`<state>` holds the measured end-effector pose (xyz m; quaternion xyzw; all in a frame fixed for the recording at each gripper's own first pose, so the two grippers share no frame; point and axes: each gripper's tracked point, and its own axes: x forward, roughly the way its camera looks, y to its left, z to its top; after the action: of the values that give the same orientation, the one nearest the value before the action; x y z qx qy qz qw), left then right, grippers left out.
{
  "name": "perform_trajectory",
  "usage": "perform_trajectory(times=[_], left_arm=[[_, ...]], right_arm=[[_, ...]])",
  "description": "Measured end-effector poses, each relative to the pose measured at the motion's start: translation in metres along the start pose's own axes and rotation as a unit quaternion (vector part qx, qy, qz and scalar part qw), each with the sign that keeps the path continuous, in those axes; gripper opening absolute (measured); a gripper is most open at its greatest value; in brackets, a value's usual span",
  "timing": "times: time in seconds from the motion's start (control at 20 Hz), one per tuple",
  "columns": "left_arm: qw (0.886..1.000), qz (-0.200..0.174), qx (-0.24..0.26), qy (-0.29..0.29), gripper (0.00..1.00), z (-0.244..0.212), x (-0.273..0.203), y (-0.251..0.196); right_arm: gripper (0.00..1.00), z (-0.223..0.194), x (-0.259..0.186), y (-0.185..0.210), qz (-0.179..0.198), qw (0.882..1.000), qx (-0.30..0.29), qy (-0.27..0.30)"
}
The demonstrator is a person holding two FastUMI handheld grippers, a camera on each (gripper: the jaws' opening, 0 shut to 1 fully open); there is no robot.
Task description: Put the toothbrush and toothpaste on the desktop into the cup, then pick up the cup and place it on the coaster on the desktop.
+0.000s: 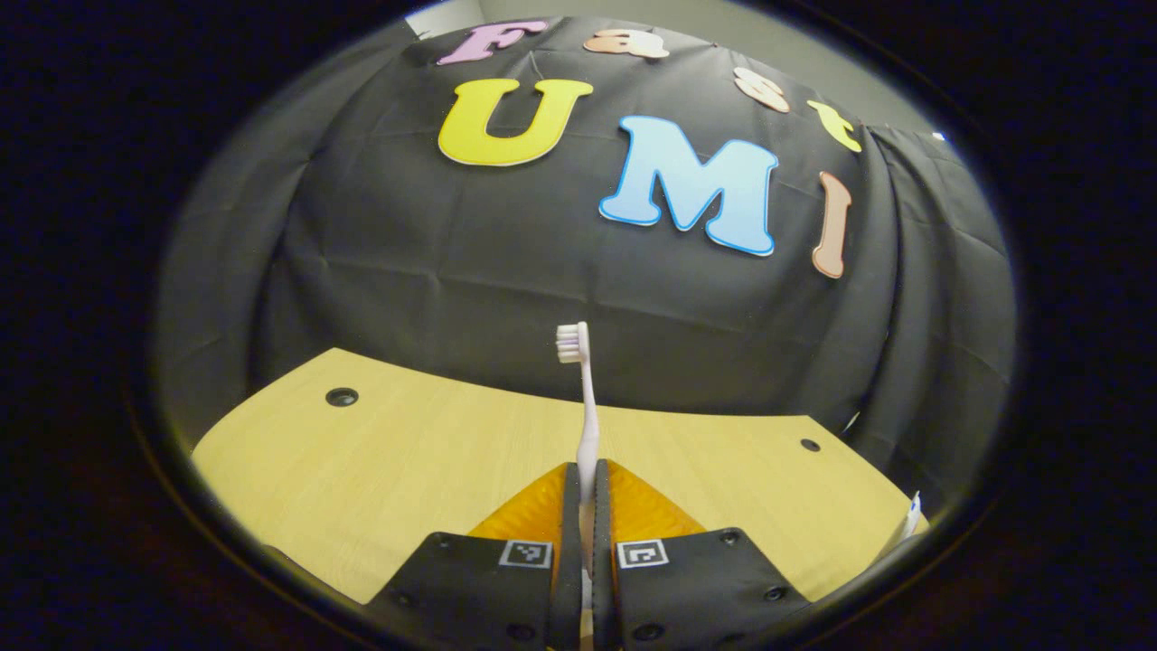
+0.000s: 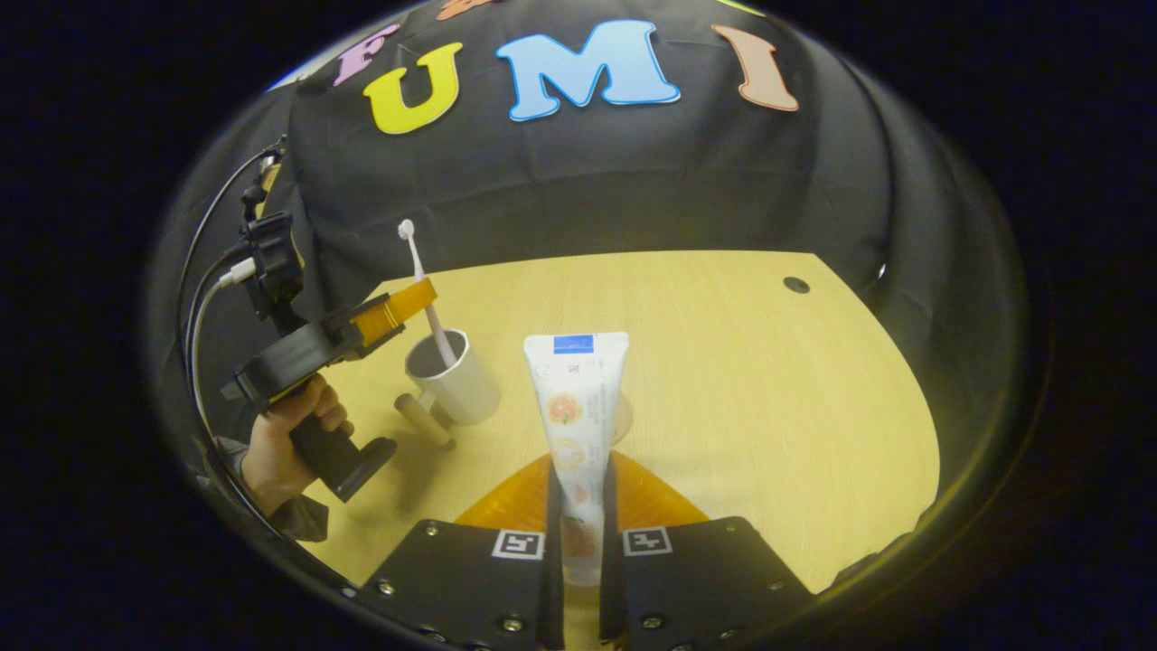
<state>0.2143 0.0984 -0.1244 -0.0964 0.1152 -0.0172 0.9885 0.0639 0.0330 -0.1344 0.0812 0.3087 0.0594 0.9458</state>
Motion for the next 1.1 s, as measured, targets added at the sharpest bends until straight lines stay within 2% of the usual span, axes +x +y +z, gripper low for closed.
perform_trajectory(times=[0.15,0.2,0.25,0.4,0.55,0.6,1.1], left_arm=[[1.0,-0.004,-0.017,0.012,0.13,-0.006,-0.004,0.002],[1.0,-0.001,-0.02,0.015,0.19,-0.007,-0.006,0.005],[1.0,-0.004,-0.024,0.018,0.2,-0.007,-0.008,0.004],[0.999,-0.005,-0.032,0.025,0.44,-0.008,-0.014,0.006],[0.999,0.0,-0.04,0.024,0.87,-0.005,-0.024,0.007],[0.999,0.003,-0.039,0.022,0.91,-0.003,-0.027,0.009],[0.998,0.038,-0.039,0.027,0.95,0.004,-0.072,0.04]], right_arm=[[0.17,0.001,0.002,0.003,0.009,1.0,0.003,0.003],[0.17,0.002,0.002,0.004,0.011,1.0,0.003,0.003],[0.17,0.004,0.003,0.006,0.013,1.0,0.002,0.001],[0.17,0.014,0.003,0.011,0.021,1.0,-0.007,-0.008],[0.16,0.025,0.009,0.021,0.037,0.999,-0.019,-0.023],[0.17,0.03,0.011,0.026,0.044,0.998,-0.023,-0.029],[0.16,0.108,0.041,0.091,0.117,0.983,-0.079,-0.12]])
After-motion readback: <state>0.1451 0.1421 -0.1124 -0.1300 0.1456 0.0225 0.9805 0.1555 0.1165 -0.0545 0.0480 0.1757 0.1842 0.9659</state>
